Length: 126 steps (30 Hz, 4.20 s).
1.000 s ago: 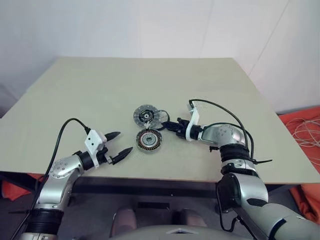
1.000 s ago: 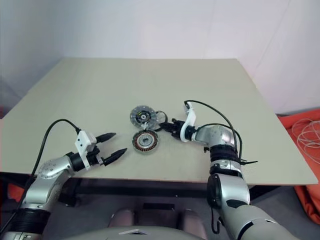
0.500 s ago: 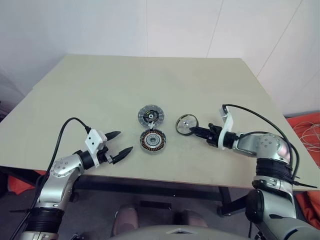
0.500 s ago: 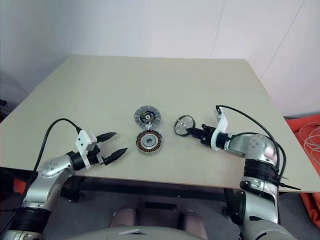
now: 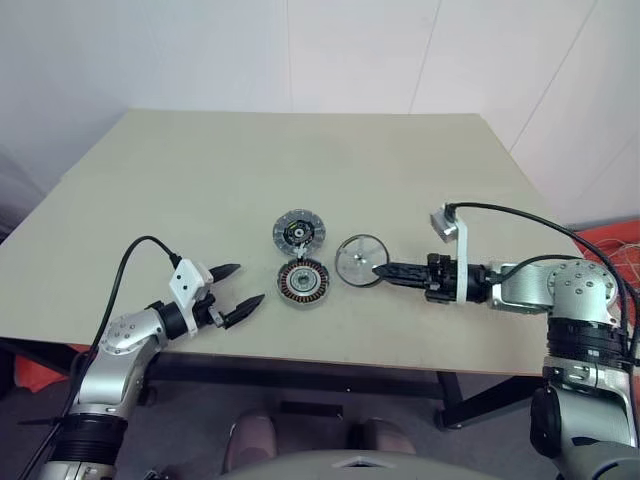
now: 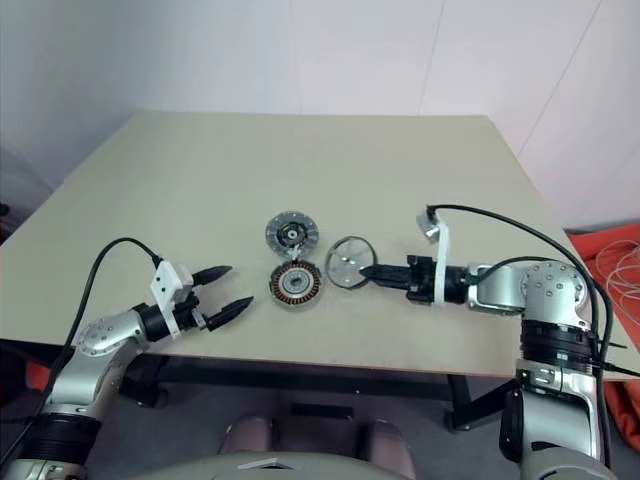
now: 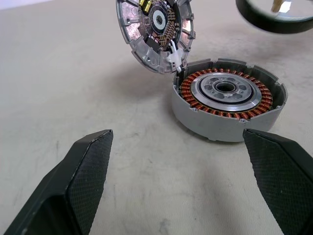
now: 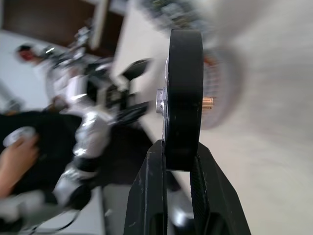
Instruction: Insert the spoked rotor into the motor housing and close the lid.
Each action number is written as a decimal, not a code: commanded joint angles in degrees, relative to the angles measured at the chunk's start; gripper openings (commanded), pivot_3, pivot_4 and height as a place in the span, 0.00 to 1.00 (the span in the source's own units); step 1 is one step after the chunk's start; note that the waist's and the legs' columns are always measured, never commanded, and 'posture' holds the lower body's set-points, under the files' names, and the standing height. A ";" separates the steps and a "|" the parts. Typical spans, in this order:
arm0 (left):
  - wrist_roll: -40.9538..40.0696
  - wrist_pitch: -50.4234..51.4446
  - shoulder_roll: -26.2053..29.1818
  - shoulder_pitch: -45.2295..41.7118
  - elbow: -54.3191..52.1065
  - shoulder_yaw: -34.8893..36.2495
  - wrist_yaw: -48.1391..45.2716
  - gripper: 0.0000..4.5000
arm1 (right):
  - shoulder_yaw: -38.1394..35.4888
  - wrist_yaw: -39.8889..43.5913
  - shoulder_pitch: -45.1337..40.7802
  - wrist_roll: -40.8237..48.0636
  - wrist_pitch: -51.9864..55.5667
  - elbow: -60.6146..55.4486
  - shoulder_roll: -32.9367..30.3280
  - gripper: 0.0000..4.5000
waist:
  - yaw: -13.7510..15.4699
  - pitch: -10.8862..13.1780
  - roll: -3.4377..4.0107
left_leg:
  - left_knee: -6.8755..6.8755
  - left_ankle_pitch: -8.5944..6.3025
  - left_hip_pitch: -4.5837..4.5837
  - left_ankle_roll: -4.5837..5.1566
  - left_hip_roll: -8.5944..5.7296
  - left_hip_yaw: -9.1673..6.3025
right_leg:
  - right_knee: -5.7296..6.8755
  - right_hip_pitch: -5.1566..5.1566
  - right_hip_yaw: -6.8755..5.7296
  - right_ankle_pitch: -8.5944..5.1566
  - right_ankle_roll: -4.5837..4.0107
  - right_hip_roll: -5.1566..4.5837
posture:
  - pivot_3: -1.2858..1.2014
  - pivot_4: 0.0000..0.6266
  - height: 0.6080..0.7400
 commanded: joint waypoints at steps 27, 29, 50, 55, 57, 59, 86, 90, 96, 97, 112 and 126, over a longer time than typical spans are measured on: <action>0.27 -2.15 0.92 -0.09 -1.75 1.11 1.47 1.00 | 9.78 -44.18 -2.66 32.85 -17.63 5.32 15.17 0.07 | -0.34 -0.02 -0.05 | 0.04 0.03 -0.41 -0.07 -0.03 -0.08 | 0.01 -0.27 -0.04 0.06 0.10 0.00 | 0.52 0.00 1.00; 0.17 -2.14 1.01 0.06 -1.86 1.18 1.46 1.00 | 9.77 -44.84 -1.90 32.85 -17.72 5.31 15.59 0.07 | -0.35 -0.03 -0.06 | 0.04 0.04 -0.41 -0.07 -0.03 -0.08 | 0.01 -0.26 -0.04 0.06 0.11 0.00 | 0.52 0.00 1.00; -3.05 -0.57 1.22 1.07 -4.26 2.62 0.57 1.00 | 10.80 -46.32 1.30 32.85 -18.87 6.84 17.02 0.07 | -0.41 -0.05 -0.11 | 0.09 0.06 -0.42 -0.11 -0.04 -0.10 | 0.09 -0.27 -0.04 0.08 0.14 0.00 | 0.52 0.00 1.00; -3.00 -0.53 1.30 0.89 -4.24 2.59 0.61 1.00 | 10.39 -46.27 0.51 32.85 -19.71 7.76 17.05 0.07 | -0.43 -0.06 -0.11 | 0.11 0.08 -0.41 -0.14 -0.04 -0.10 | 0.14 -0.27 -0.04 0.07 0.14 0.00 | 0.52 0.00 1.00; -2.92 -0.53 1.31 0.69 -4.09 2.55 0.63 1.00 | 10.33 -46.28 0.20 32.85 -19.98 8.11 17.05 0.07 | -0.44 -0.06 -0.11 | 0.12 0.08 -0.42 -0.15 -0.04 -0.10 | 0.15 -0.27 -0.04 0.08 0.14 0.00 | 0.52 0.00 1.00; -2.86 -0.52 1.33 0.56 -3.98 2.51 0.64 1.00 | 10.29 -46.30 -0.01 32.85 -20.13 8.36 17.10 0.07 | -0.45 -0.06 -0.11 | 0.12 0.08 -0.42 -0.15 -0.04 -0.10 | 0.15 -0.27 -0.04 0.08 0.14 0.00 | 0.52 0.00 1.00; -2.00 -0.90 0.87 -2.11 -1.68 1.16 0.03 1.00 | 8.86 -41.96 -1.50 32.85 -15.92 -2.92 4.26 1.00 | -0.11 -0.10 -0.19 | 0.30 0.09 -0.45 -0.16 -0.11 -0.16 | 0.24 -0.25 -0.01 0.14 0.26 -0.04 | 0.52 0.00 1.00; -1.79 -1.24 0.69 -3.30 -0.34 0.75 -0.63 1.00 | 11.21 -38.30 -4.26 31.93 -13.56 -4.81 -5.42 1.00 | -0.07 -0.11 -0.19 | 0.32 0.10 -0.46 -0.17 -0.12 -0.16 | 0.26 -0.18 0.00 0.13 0.27 -0.01 | 0.52 0.00 1.00; -1.43 -1.77 0.16 -4.76 1.31 0.14 -1.04 1.00 | 17.04 -21.06 -6.10 5.39 -20.16 -18.11 -12.20 1.00 | -0.11 -0.14 -0.24 | 0.32 0.10 -0.52 -0.17 -0.12 -0.15 | 0.23 -0.17 -0.02 0.13 0.28 0.10 | 0.52 0.00 1.00; -1.36 -1.82 0.02 -4.92 1.50 0.07 -1.05 1.00 | 20.26 -16.45 -5.83 -2.54 -24.44 -20.77 -12.56 1.00 | -0.08 -0.15 -0.26 | 0.31 0.10 -0.53 -0.18 -0.12 -0.15 | 0.23 -0.18 -0.02 0.13 0.27 0.09 | 0.52 0.00 1.00; -0.53 -1.84 -1.11 -3.95 0.60 0.81 2.16 1.00 | 38.75 20.44 -5.21 -47.33 -58.02 -15.61 1.04 0.01 | -0.35 -0.15 -0.38 | 0.38 0.08 -0.44 -0.13 -0.04 -0.17 | 0.37 -0.25 0.00 0.20 0.08 -0.02 | 0.52 0.00 1.00; -0.53 -1.24 -0.76 -3.06 -0.91 0.59 3.17 1.00 | 45.12 28.96 -2.15 -64.07 -60.04 -2.08 4.96 0.01 | -1.02 -0.23 -0.44 | 0.39 0.07 -0.29 -0.11 -0.04 -0.16 | 0.41 0.02 0.03 0.30 -0.13 -0.02 | 0.52 0.00 1.00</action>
